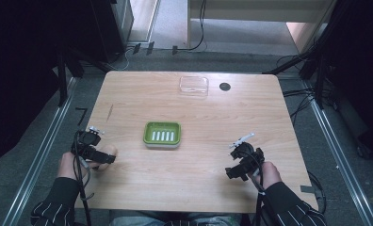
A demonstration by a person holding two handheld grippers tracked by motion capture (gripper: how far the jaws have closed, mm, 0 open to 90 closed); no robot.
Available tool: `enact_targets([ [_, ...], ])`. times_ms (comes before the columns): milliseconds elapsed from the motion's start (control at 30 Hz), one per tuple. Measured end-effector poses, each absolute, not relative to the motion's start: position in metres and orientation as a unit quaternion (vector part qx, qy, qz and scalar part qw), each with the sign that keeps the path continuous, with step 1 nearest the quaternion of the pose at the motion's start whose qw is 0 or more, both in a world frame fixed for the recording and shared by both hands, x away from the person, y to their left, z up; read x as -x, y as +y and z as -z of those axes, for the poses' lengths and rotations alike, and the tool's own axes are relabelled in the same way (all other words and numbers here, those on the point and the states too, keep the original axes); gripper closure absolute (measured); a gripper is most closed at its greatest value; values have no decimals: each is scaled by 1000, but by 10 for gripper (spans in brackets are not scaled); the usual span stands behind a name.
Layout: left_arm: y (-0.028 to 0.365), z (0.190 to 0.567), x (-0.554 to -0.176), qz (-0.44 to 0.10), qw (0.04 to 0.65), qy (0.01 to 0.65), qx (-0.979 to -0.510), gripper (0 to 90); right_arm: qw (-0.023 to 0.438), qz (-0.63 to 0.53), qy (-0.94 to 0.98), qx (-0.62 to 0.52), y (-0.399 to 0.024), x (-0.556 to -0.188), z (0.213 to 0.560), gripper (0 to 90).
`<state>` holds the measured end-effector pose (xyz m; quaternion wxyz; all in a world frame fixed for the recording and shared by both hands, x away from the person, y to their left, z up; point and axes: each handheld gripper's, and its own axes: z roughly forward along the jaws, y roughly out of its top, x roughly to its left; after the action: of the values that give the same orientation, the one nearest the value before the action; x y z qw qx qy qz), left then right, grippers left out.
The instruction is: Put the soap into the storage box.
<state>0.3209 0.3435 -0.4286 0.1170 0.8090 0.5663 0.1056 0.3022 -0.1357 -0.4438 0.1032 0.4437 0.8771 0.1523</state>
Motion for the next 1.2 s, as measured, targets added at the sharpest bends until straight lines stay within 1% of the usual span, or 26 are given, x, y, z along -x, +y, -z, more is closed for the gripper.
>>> enact_targets([
  [600,344,435,-335,-85,99,571,-810,30,102,-150,878,-442,-135,-302,444,143],
  [633,343,436,-336,-86,97,570,-811,49,102,-150,878,-442,-135,-302,444,143],
  [867,342,439,-340,-77,92,566,-816,66,103,-150,878,-442,-135,-302,444,143],
  [933,342,439,-339,-77,92,564,-817,113,103,-150,879,-442,-135,-302,444,143],
  [967,342,438,-339,-75,93,563,-818,113,102,-150,878,-442,-135,-302,444,143],
  [1000,342,439,-339,-74,93,562,-818,137,102,-150,879,-442,-135,-302,444,143],
  [1200,343,441,-339,-71,90,561,-820,152,101,-150,879,-441,-135,-302,445,143],
])
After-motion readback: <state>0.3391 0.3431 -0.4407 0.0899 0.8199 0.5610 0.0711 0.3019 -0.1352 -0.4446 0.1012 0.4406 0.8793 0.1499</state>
